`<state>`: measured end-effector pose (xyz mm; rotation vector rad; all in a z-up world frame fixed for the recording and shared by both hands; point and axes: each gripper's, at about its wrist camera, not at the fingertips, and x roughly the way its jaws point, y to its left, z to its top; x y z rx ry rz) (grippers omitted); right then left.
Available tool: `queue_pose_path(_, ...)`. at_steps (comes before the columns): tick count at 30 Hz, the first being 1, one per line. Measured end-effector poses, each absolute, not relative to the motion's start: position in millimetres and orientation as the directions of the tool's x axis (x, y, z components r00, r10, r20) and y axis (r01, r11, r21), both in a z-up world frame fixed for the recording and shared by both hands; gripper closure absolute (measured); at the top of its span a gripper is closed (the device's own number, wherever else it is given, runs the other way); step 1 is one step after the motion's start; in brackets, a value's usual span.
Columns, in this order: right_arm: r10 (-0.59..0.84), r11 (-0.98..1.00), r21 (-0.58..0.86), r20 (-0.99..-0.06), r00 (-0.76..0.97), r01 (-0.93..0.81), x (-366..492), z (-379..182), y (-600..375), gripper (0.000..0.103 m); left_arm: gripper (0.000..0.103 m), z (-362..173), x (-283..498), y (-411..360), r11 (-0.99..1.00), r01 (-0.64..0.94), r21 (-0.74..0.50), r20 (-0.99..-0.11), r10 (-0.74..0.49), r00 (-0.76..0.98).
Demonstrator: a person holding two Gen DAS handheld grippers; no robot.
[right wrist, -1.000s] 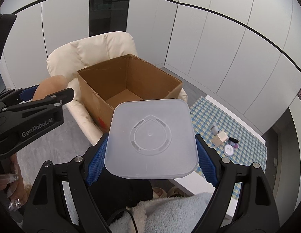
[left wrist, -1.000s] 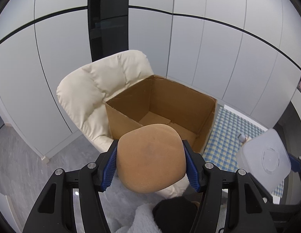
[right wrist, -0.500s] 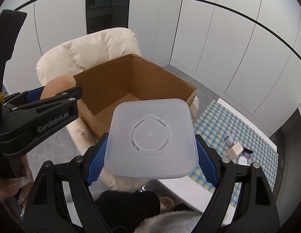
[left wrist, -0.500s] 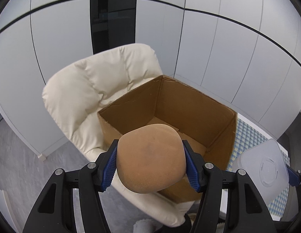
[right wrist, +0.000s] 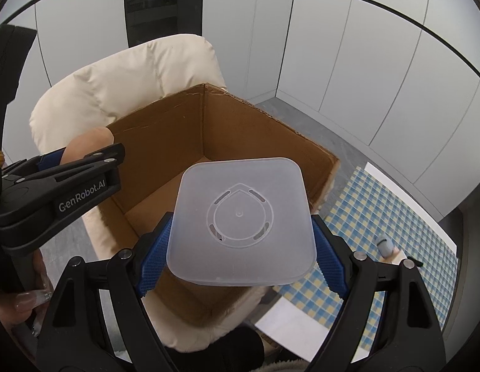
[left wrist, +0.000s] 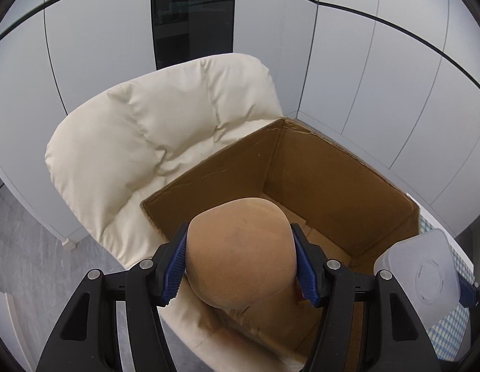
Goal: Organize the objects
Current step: 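Lower both tools into the box and open them, releasing puff and container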
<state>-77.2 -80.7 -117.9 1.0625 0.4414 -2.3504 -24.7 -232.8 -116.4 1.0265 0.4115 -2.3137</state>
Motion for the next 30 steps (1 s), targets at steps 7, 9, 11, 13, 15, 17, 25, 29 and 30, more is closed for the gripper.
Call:
queue_pose_path(7,-0.327,-0.808,-0.067,-0.776,-0.540,0.585,-104,-134,-98,0.018,0.040,-126,-52,-236,-0.795,0.606,-0.025,-0.762,-0.378,-0.526)
queue_pose_path(9,-0.324,-0.809,-0.066,-0.779,-0.537,0.584,-111,-140,-103,0.018,0.040,-131,-58,-237,-0.795,0.606,-0.020,-0.767,-0.377,-0.519)
queue_pose_path(11,-0.317,-0.811,-0.070,-0.781,-0.537,0.580,-118,-145,-107,0.018,0.040,-137,-63,-237,-0.798,0.603,-0.008,-0.774,-0.377,-0.509)
queue_pose_path(13,-0.310,-0.815,-0.071,-0.785,-0.536,0.575,-125,-149,-111,0.018,0.040,-143,-66,-239,-0.797,0.604,0.000,-0.779,-0.379,-0.500)
queue_pose_path(15,-0.309,-0.822,-0.059,-0.789,-0.531,0.566,-129,-152,-113,0.018,0.040,-148,-68,-241,-0.796,0.606,-0.003,-0.787,-0.372,-0.492)
queue_pose_path(17,-0.318,-0.829,-0.035,-0.792,-0.521,0.559,-133,-154,-114,0.018,0.040,-152,-68,-244,-0.794,0.608,-0.012,-0.795,-0.361,-0.488)
queue_pose_path(25,-0.296,-0.828,-0.065,-0.794,-0.531,0.557,-134,-159,-120,0.018,0.039,-154,-68,-243,-0.800,0.599,-0.009,-0.795,-0.358,-0.489)
queue_pose_path(29,-0.294,-0.833,-0.061,-0.793,-0.533,0.551,-133,-157,-120,0.018,0.032,-147,-62,-246,-0.791,0.611,-0.037,-0.778,-0.361,-0.514)
queue_pose_path(30,-0.297,-0.832,-0.059,-0.792,-0.534,0.551,-133,-157,-122,0.018,0.019,-145,-61,-247,-0.787,0.616,-0.035,-0.774,-0.368,-0.514)
